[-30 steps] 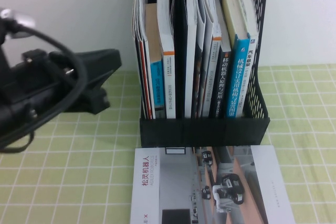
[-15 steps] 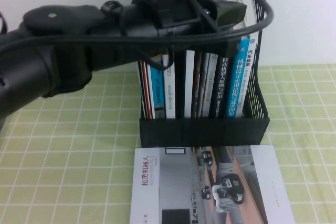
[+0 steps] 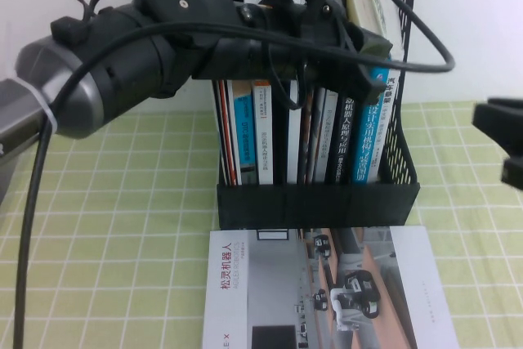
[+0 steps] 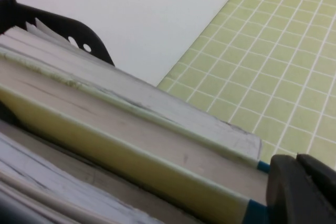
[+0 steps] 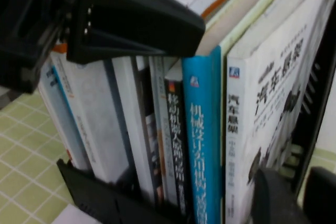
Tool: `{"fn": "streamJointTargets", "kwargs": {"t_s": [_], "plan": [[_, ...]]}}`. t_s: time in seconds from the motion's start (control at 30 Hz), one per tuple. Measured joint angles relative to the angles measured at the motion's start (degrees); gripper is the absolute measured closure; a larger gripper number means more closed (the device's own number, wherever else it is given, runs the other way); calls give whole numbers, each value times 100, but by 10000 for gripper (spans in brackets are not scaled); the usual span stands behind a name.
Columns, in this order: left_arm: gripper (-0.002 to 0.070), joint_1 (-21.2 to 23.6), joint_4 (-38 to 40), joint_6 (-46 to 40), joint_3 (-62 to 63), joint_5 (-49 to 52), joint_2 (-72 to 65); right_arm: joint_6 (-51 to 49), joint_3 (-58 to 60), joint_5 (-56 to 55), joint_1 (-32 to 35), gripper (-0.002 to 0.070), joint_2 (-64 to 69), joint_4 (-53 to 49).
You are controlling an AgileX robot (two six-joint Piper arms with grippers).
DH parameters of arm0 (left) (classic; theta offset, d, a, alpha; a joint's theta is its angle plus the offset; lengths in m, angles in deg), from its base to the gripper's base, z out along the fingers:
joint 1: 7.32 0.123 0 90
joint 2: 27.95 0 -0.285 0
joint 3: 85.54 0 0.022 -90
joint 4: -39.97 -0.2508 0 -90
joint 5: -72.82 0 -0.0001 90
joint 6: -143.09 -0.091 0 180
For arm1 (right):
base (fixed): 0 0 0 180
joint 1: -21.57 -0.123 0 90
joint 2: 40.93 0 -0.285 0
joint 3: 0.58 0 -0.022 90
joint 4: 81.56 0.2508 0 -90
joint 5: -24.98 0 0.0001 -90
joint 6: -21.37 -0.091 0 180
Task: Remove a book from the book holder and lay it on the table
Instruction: Hold the bookshelf, then pick up the right side book from the book shelf
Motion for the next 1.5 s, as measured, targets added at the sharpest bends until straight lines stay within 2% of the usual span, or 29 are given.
{"fn": "streamJointTargets", "kwargs": {"t_s": [0.13,0.2,0.3,0.47,0.7,1.0,1.13,1.27,1.5], "plan": [[678,176,-97,340,36,199,-14,185,-663,194,1,387,695,81],[678,302,-97,459,40,264,-14,265,-1012,290,-11,330,1100,81],[678,439,-42,530,49,426,-14,306,-1436,345,-66,297,1683,81],[678,550,35,567,62,578,-14,386,-1896,288,-412,285,2385,81],[678,634,44,567,76,458,-98,561,-2251,-714,-1009,282,2671,102],[678,654,153,567,94,433,-166,366,-3242,-1432,-1041,286,3853,189],[678,657,174,645,94,433,-176,364,-3506,-1434,-1041,363,4229,224],[678,668,174,668,94,433,-198,442,-3556,-1357,-1041,542,4276,224],[678,668,183,745,103,539,-171,638,-3536,-1548,-1041,544,3906,224]]}}
